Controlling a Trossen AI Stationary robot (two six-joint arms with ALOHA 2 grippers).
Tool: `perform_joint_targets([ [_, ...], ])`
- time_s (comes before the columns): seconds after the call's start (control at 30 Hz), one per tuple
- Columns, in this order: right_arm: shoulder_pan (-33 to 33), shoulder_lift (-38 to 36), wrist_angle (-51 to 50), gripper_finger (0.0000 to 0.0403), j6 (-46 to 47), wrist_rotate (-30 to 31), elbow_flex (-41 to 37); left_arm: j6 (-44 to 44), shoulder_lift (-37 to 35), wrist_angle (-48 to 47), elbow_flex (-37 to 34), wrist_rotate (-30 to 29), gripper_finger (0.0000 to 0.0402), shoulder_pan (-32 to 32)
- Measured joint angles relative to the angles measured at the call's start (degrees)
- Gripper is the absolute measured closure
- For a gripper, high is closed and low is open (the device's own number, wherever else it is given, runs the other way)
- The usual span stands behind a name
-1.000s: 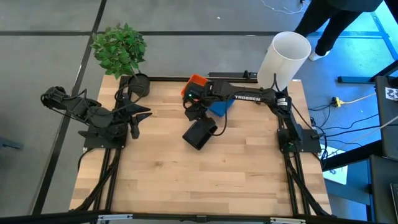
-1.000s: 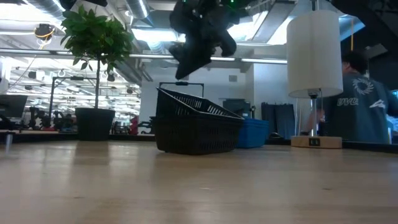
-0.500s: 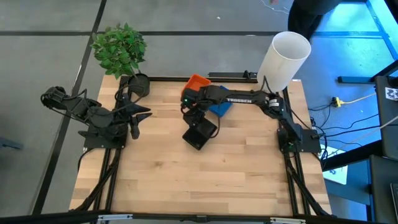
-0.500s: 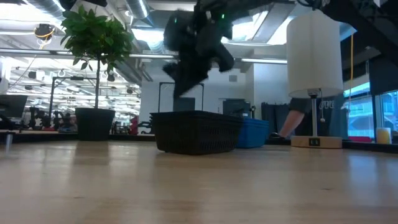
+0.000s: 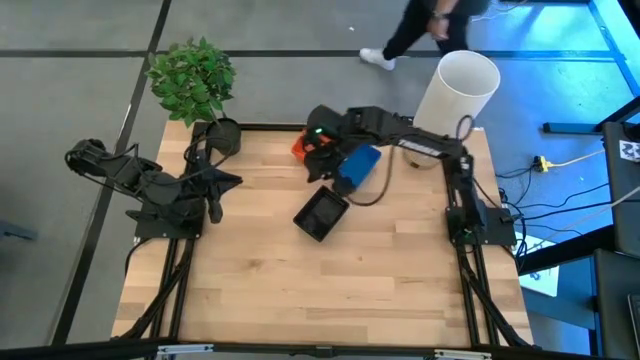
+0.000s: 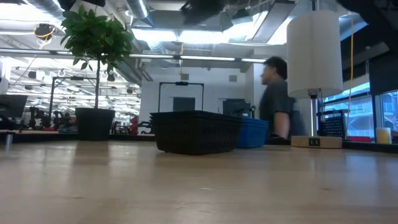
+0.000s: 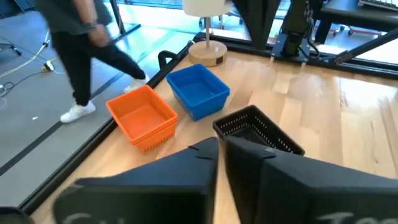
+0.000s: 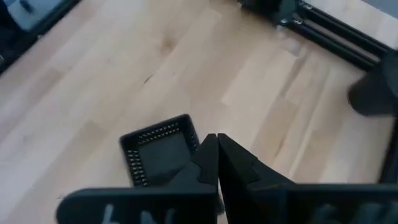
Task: Stack baskets by color
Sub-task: Return to Home Position
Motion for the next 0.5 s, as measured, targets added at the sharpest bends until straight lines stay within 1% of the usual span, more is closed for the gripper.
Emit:
perform_joint_targets([
  [0.07, -0.11, -2.69, -1.63, 0.0403, 2.37, 0.73, -0.36, 0.19, -0.81, -1.36, 0.01, 0.57, 0.0395, 0.00],
  [0.23, -0.09, -9.24, -7.59, 0.0403, 6.93, 5.66, -0.34, -0.06, -3.23, -2.86, 0.02, 1.25, 0.0400, 0.00],
  [0.33, -0.50, -14.22, -14.85, 0.0403, 8.09, 9.35, -0.34, 0.55, -5.30, -4.12, 0.02, 2.22, 0.0401, -0.02],
  [0.4, -1.01, -17.40, -16.97, 0.0403, 11.21, 9.28, -0.32, 0.82, -6.43, -5.08, 0.02, 3.49, 0.0401, -0.02],
  [0.5, -1.46, -22.49, -17.24, 0.0403, 14.30, 7.20, -1.63, 0.85, -7.68, -6.80, 0.02, 4.79, 0.0401, -0.02],
])
